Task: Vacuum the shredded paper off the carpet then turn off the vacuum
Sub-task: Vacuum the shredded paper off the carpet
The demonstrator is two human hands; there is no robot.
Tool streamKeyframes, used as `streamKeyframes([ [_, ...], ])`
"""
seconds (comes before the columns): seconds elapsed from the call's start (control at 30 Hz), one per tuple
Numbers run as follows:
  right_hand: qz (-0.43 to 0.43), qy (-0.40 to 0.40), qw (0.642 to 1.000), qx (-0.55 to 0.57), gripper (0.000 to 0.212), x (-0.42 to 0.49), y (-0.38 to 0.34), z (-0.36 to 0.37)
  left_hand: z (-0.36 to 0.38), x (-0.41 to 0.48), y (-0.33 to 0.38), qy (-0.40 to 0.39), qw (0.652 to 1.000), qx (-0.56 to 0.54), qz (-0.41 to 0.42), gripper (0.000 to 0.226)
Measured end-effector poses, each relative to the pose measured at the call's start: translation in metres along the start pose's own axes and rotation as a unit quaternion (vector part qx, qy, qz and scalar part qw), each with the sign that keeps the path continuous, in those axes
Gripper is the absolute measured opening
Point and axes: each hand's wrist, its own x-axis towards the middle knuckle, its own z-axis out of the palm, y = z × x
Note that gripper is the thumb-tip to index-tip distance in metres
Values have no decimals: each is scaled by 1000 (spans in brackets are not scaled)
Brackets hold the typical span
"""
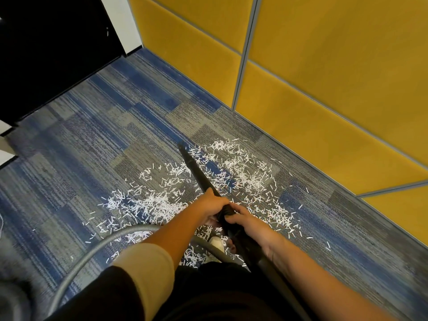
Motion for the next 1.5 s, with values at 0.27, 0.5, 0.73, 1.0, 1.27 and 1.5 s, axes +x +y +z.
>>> streamKeyframes([
  [0.27,27,-3,997,74,35,-29,22,-8,5,-6,-10,-27,999,-24,-32,31],
  [0.5,100,-46,992,65,33,-27,2,-13,-2,-21,4,-57,998,20,-28,15],
  [0.73,60,-27,996,67,38,11,-11,16,-11,-20,5,-54,998,18,-35,26],
  [1.0,73,-55,981,172,37,23,-5,9,-28,-19,12,-23,991,128,-14,33],
  [1.27,89,-44,975,201,14,22,-4,0,-4,-13,15,-56,996,63,1,20],
  [1.5,81,-34,985,151,25,34,-2,1,-8,-14,12,-54,998,12,-2,22],
])
